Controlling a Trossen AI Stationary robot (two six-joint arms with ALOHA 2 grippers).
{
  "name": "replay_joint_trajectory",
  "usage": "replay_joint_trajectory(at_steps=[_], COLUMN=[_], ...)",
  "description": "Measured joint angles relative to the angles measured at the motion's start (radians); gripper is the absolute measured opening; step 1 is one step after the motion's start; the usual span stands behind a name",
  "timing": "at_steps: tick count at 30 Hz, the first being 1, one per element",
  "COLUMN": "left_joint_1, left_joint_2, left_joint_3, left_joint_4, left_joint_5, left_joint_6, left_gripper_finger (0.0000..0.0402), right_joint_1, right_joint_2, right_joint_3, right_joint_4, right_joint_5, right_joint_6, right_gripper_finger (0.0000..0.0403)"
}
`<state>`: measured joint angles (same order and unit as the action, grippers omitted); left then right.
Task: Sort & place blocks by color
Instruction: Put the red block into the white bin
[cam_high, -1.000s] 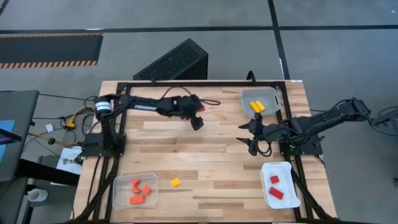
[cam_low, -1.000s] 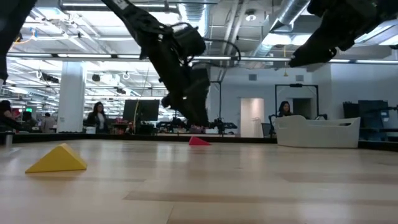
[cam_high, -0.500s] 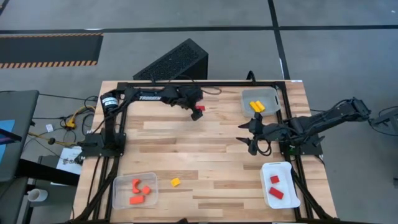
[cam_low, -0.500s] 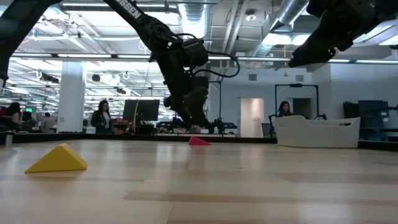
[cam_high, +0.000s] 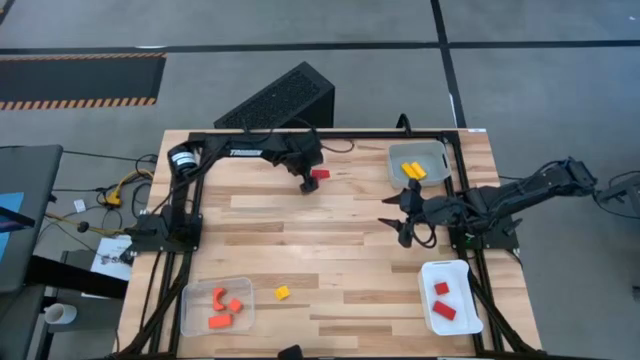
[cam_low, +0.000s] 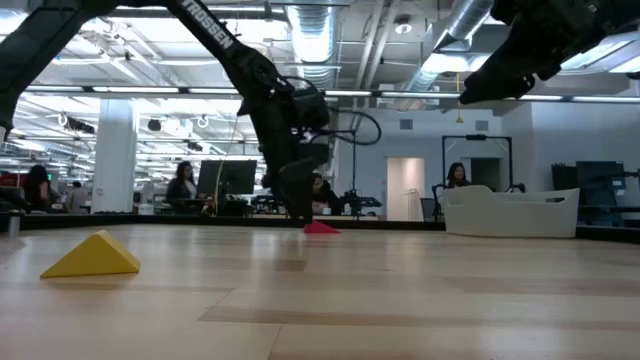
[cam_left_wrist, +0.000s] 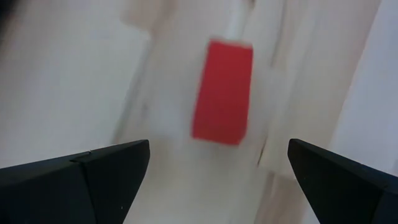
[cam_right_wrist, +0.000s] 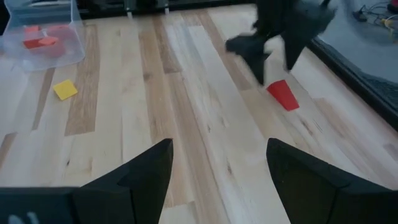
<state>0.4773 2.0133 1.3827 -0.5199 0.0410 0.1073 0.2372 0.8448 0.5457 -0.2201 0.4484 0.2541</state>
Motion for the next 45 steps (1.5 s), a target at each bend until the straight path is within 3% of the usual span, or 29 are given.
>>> replay_joint_trajectory(at_steps=[10,15,21,31,40,45], left_joint_1=[-0.006,-0.007,-0.005,0.02,0.007,-0.02], left_joint_2=[0.121,0.171,0.19,0.192,0.193,0.184], left_joint_3=[0.14,0.219,0.241,0.241,0.24,0.238], left_joint_4=[-0.079,-0.138,-0.168,-0.189,-0.193,-0.209], left_joint_5=[-0.026,-0.021,-0.028,-0.097,-0.147,-0.225], left_joint_6=[0.066,0.099,0.113,0.039,0.044,0.066], left_gripper_finger=[0.0368,0.0347,0.0275,0.0096,0.0109,0.0117], right_joint_1=[-0.025,-0.024,-0.022,-0.022,-0.022,-0.022], right_joint_2=[0.0,0.0,0.0,0.0,0.0,0.0], right_joint_3=[0.0,0.0,0.0,0.0,0.0,0.0], right_joint_4=[0.018,0.01,-0.014,-0.026,-0.026,-0.027], right_joint_5=[-0.001,-0.002,-0.005,-0.005,-0.005,-0.005], right_joint_6=[-0.027,-0.027,-0.023,-0.019,-0.017,-0.016], right_gripper_finger=[0.0281,0.0281,0.0281,0.0281,0.0281,0.0281])
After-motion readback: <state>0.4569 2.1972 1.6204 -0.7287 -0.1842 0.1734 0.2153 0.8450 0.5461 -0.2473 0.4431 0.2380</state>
